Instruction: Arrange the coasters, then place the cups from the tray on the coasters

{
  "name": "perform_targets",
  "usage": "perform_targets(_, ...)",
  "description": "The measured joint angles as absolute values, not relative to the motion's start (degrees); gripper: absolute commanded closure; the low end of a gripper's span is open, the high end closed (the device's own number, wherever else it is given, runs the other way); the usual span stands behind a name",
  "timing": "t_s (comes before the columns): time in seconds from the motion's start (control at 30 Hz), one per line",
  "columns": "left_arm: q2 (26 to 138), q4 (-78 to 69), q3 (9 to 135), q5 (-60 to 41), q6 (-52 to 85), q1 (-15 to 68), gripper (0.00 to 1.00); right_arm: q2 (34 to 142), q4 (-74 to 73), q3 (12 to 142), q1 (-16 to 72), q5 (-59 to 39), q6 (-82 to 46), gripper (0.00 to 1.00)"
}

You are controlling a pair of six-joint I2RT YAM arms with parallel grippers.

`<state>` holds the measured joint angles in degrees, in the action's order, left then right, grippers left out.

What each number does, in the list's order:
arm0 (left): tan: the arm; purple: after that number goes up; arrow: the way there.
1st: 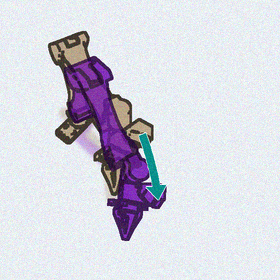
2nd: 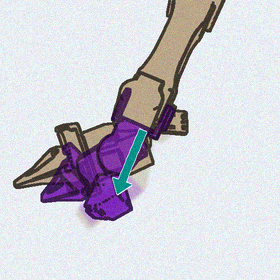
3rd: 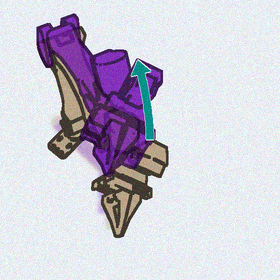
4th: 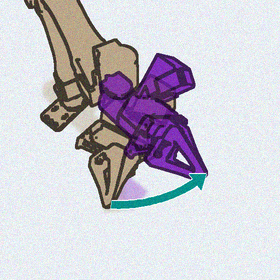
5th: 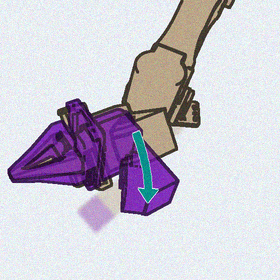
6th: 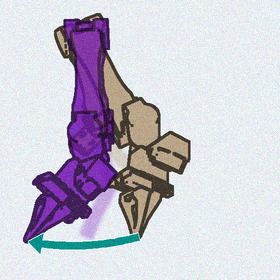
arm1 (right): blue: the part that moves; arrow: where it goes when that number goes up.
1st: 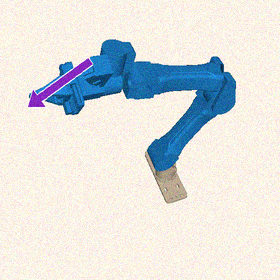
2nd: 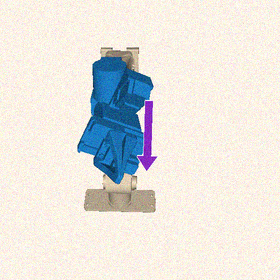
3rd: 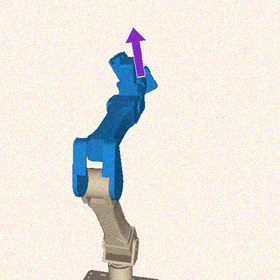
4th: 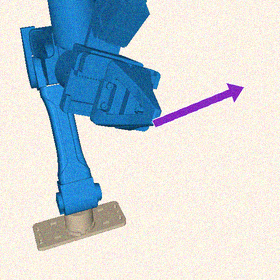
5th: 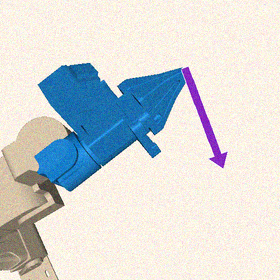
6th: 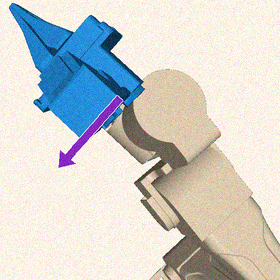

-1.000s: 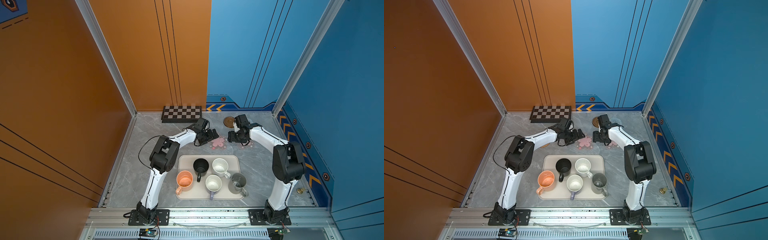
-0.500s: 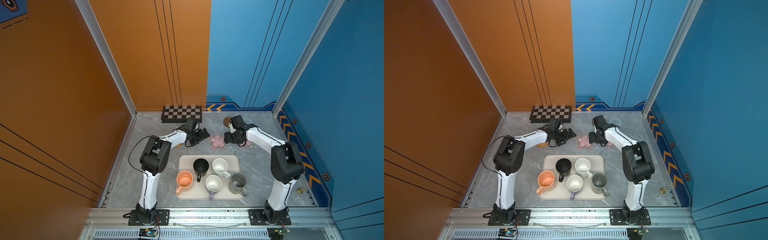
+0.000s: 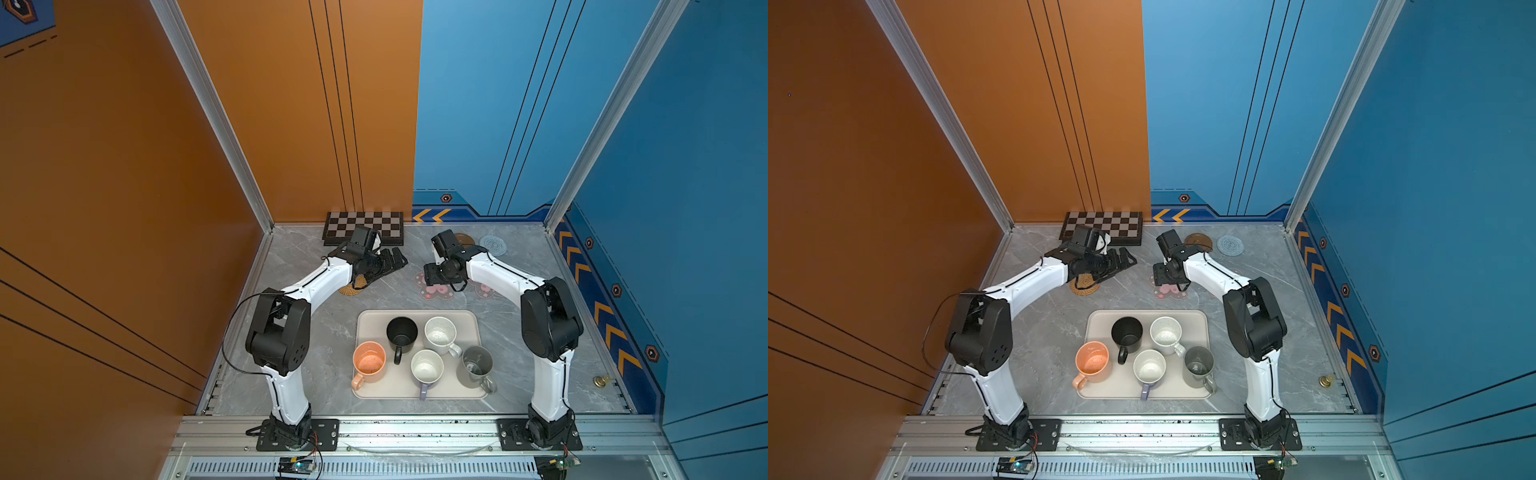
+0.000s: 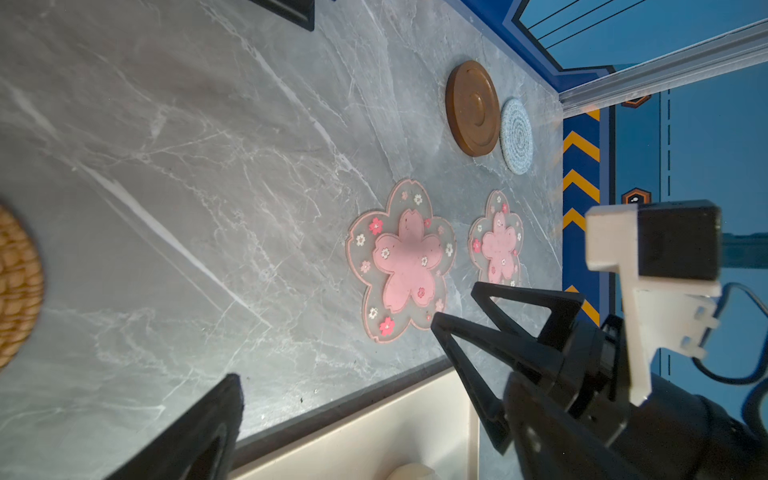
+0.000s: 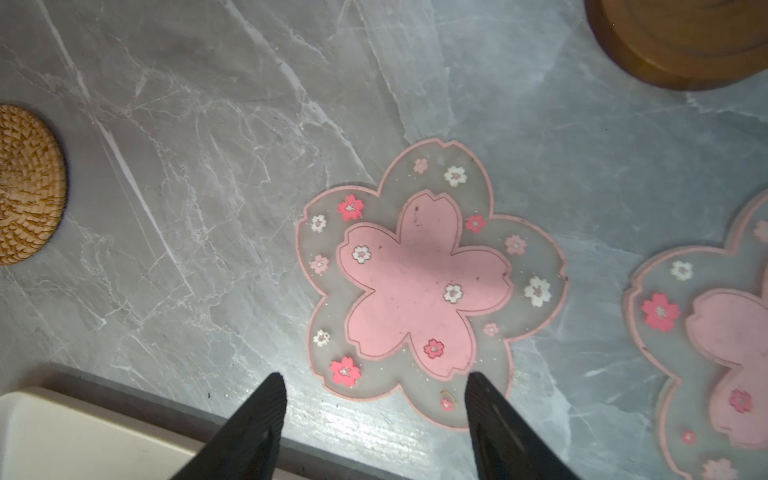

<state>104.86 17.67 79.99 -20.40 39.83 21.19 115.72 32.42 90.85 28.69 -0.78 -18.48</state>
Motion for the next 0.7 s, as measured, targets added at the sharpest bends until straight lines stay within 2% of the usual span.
perform_targets(0.47,99.0,20.7,73.8,-20.4,37.2,13.4,0.02,122.9,34.9,96.2,31.9,1.8,-19.6,0.30)
perform_targets(0.7,98.2,20.7,73.4,-20.4,36.8,12.3,0.02,125.7,35.6,97.4,32.2,1.9,-19.6,0.30)
